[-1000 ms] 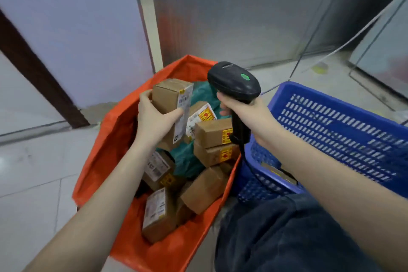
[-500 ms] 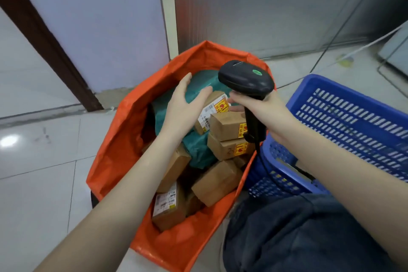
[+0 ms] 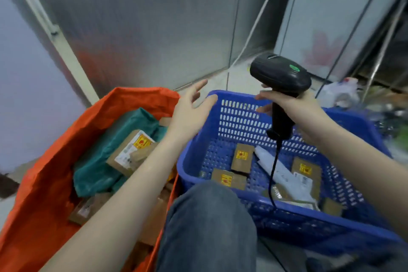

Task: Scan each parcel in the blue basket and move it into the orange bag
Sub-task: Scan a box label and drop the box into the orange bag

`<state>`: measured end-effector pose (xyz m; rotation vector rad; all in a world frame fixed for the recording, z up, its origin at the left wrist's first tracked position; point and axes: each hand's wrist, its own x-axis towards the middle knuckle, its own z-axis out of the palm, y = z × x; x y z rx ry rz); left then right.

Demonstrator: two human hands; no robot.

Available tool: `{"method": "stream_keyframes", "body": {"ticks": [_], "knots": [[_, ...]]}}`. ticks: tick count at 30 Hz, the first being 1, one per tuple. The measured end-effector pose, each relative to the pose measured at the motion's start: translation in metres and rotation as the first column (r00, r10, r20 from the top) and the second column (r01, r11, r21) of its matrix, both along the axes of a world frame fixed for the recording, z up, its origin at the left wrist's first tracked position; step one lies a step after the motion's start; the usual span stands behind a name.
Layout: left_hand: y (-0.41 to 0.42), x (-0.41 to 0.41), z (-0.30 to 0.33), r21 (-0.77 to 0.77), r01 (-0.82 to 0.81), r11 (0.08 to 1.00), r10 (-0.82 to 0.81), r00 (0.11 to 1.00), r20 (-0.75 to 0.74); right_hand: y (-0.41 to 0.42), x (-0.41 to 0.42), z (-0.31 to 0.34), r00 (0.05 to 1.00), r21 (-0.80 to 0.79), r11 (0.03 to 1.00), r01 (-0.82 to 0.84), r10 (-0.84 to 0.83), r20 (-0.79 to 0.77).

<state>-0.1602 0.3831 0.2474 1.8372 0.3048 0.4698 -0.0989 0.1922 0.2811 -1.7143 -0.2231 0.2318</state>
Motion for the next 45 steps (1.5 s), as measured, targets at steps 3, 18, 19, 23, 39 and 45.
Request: {"method": "stream_keyframes", "body": {"ticks": [3,18,19,23,39,45], "knots": [[-0.048,0.031,0.0,-0.004,0.153,0.988,-0.153,0.988,-0.036,-0.059,0.012,-0.006,0.991,-0.02,0.991,0.13,-0.13,0.012],[-0.192,0.123,-0.115,0.038,0.484,0.874,-0.443,0.828,-0.345,-0.222,0.052,-0.128,0.917,-0.142,0.924,0.356,-0.374,-0.137],[-0.195,0.127,-0.128,0.034,0.489,0.872,-0.443,0.815,-0.374,-0.225,0.055,-0.137,0.917,-0.146,0.924,0.353,-0.373,-0.144],[-0.203,0.138,-0.176,0.001,0.552,0.834,-0.482,0.729,-0.486,-0.23,0.068,-0.167,0.914,-0.114,0.933,0.342,-0.359,-0.191],[-0.257,0.163,-0.301,-0.355,0.838,0.414,-0.644,-0.005,-0.765,-0.232,0.096,-0.261,0.875,-0.092,0.941,0.325,-0.336,-0.348],[-0.263,0.164,-0.312,-0.364,0.892,0.267,-0.538,-0.175,-0.824,-0.231,0.096,-0.267,0.878,-0.119,0.953,0.279,-0.303,-0.371]]}}
